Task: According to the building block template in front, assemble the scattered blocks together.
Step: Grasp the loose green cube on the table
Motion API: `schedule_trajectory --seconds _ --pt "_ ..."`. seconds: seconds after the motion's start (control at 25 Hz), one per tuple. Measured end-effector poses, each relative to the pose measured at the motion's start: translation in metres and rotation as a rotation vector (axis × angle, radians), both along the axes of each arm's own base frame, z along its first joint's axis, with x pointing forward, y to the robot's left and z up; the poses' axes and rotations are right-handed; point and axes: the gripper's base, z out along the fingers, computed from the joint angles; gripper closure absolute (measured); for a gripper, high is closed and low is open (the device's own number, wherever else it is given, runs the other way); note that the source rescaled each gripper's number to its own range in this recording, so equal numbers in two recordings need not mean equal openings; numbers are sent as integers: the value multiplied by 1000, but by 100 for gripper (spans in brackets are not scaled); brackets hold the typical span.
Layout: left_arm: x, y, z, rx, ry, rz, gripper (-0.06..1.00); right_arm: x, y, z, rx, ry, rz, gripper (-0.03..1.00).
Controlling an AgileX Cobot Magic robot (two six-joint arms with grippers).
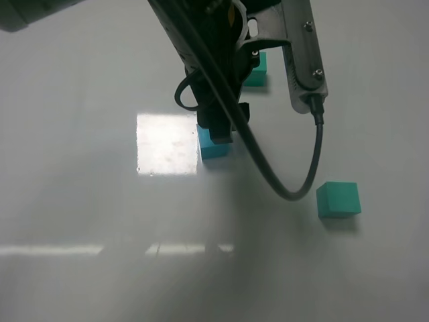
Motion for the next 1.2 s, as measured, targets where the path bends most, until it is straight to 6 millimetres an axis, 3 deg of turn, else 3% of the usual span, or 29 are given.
schedule_trajectory --seconds 0.6,0.8,0.96,1.08,1.2 --pt "-2 1 0 -98 44 83 -5 0 0 0 0 0 0 87" --pt "-4 16 20 -148 -22 150 -5 0 0 0 0 0 0 87" --pt "-3 54 51 -303 -48 272 -4 0 0 0 0 0 0 87" --pt "12 102 73 -443 -68 445 -1 0 0 0 0 0 0 87" --pt "23 157 91 -592 -76 624 11 0 0 0 0 0 0 87"
